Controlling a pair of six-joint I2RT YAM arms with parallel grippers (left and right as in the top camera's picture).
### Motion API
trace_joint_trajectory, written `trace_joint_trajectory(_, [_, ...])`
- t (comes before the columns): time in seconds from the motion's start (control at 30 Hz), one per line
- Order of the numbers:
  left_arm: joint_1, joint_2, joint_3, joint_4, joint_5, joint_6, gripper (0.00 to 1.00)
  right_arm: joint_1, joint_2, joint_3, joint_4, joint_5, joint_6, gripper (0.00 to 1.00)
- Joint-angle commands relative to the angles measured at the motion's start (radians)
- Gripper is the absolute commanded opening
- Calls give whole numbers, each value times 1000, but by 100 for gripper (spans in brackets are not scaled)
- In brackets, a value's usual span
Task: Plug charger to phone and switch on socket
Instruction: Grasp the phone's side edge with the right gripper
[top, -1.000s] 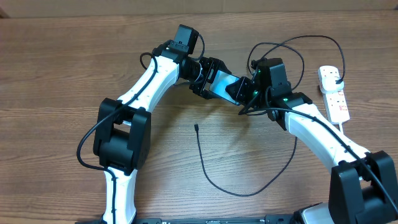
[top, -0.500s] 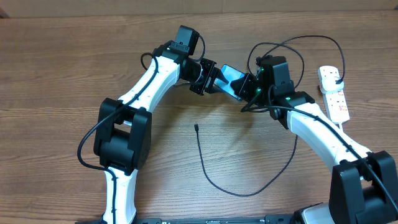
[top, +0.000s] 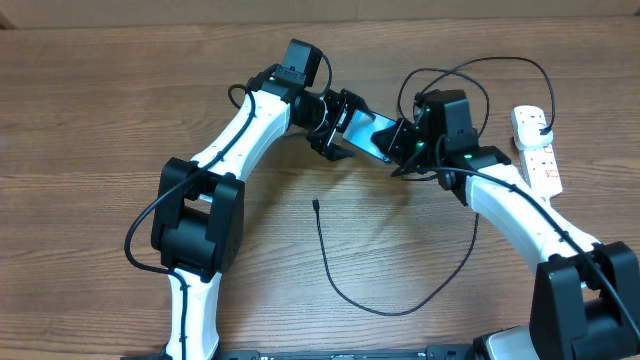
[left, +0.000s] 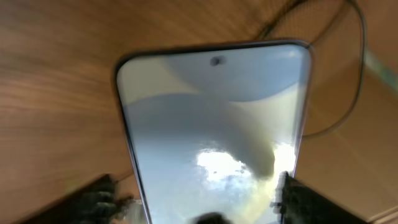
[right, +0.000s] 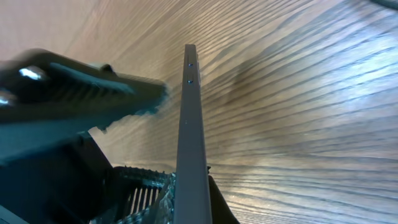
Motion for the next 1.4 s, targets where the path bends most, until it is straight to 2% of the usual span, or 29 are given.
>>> trace_joint_trajectory(0.0, [-6, -1, 27, 68, -5, 321, 95, -47, -32, 25, 12, -26, 28, 4])
trace_joint_trajectory(0.1, [6, -1, 27, 136, 82, 359, 96, -79, -66, 25, 16, -20, 59, 4])
trace_joint_trajectory(0.33, [41, -1, 27, 380, 315, 359, 96, -106, -156, 25, 88, 47, 273, 4])
trace_joint_trajectory(0.5, [53, -1, 27, 461, 370, 359, 93, -106, -182, 25, 137, 76, 444, 4])
trace_joint_trajectory(0.57, [54, -1, 27, 463, 369, 358, 92, -106, -182, 25, 139, 76, 554, 4])
trace_joint_trajectory(0.7, [54, -1, 27, 468, 338, 276, 91, -105, -182, 25, 142, 74, 692, 4])
trace_joint_trajectory(0.87, [54, -1, 27, 530, 300, 153, 90, -98, -182, 25, 151, 71, 717, 4])
trace_joint_trajectory(1.03, [53, -1, 27, 608, 260, -19, 86, -63, -182, 25, 201, 72, 736, 4])
trace_joint_trajectory(1.17, [53, -1, 27, 628, 229, -158, 72, -21, -182, 25, 291, 76, 735, 4])
trace_joint_trajectory(1.37, [53, -1, 27, 642, 227, -241, 61, 46, -182, 25, 325, 174, 739, 4])
